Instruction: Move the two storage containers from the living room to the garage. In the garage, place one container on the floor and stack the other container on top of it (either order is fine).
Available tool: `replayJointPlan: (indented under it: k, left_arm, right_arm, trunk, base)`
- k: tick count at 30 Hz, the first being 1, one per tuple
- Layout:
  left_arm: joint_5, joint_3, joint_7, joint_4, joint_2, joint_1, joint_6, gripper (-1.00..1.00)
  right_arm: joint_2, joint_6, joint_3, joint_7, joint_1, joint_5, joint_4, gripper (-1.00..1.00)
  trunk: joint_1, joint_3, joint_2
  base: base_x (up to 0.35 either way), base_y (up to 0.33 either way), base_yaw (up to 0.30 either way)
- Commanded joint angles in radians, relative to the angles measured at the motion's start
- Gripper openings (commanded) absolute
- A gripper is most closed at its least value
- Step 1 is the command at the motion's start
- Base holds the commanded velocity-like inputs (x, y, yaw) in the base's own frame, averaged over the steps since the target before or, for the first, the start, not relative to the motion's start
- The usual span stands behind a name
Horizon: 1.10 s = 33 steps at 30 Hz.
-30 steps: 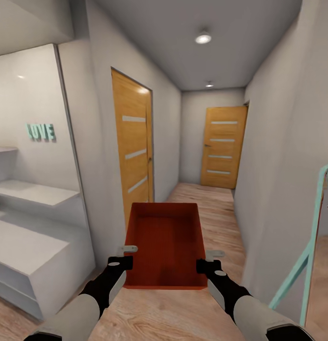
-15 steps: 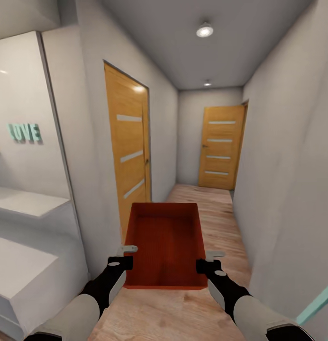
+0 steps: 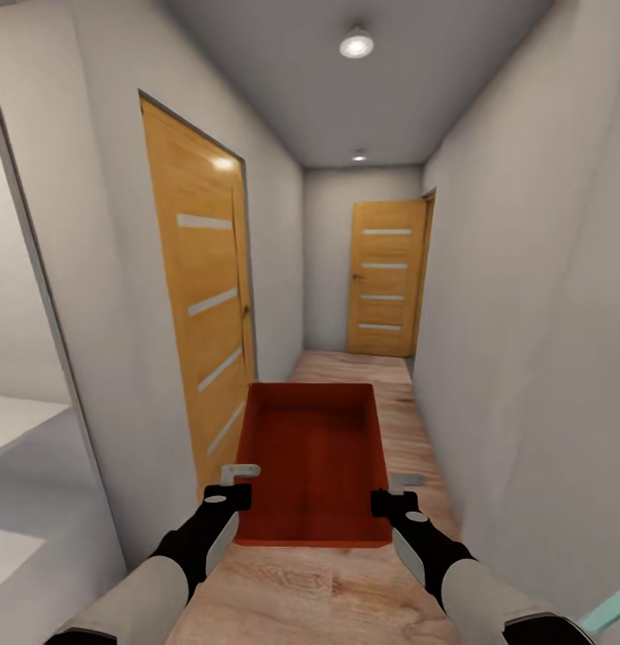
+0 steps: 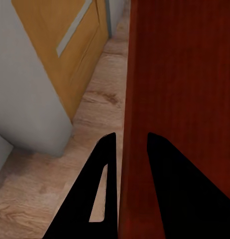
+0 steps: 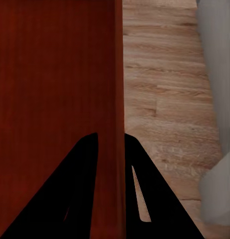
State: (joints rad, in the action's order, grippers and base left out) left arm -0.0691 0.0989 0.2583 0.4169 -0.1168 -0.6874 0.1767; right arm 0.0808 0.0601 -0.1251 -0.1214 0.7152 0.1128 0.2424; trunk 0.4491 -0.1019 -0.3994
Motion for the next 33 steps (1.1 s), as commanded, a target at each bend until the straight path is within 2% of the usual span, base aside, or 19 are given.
replayJointPlan:
  k: [1, 26, 33]
  left_arm:
    - [-0.015, -0.031, 0.013, 0.000, 0.016, 0.000, 0.007, -1.00]
    - [-0.015, -0.031, 0.012, 0.000, 0.016, 0.000, 0.009, -1.00]
    - [-0.015, -0.031, 0.012, 0.000, 0.016, 0.000, 0.009, -1.00]
  right_arm:
    - [-0.001, 0.014, 0.022, -0.001, 0.001, 0.002, 0.003, -1.00]
    - [-0.001, 0.014, 0.022, -0.001, 0.001, 0.002, 0.003, -1.00]
    - [-0.001, 0.016, 0.022, -0.001, 0.001, 0.001, 0.003, -1.00]
  trunk:
    - [0.001, 0.000, -0.001]
    - [0.001, 0.000, -0.001]
    - [0.001, 0.000, -0.001]
  base:
    - [0.323, 0.103, -0.242]
    - [0.323, 0.111, -0.241]
    - [0.323, 0.119, -0.077]
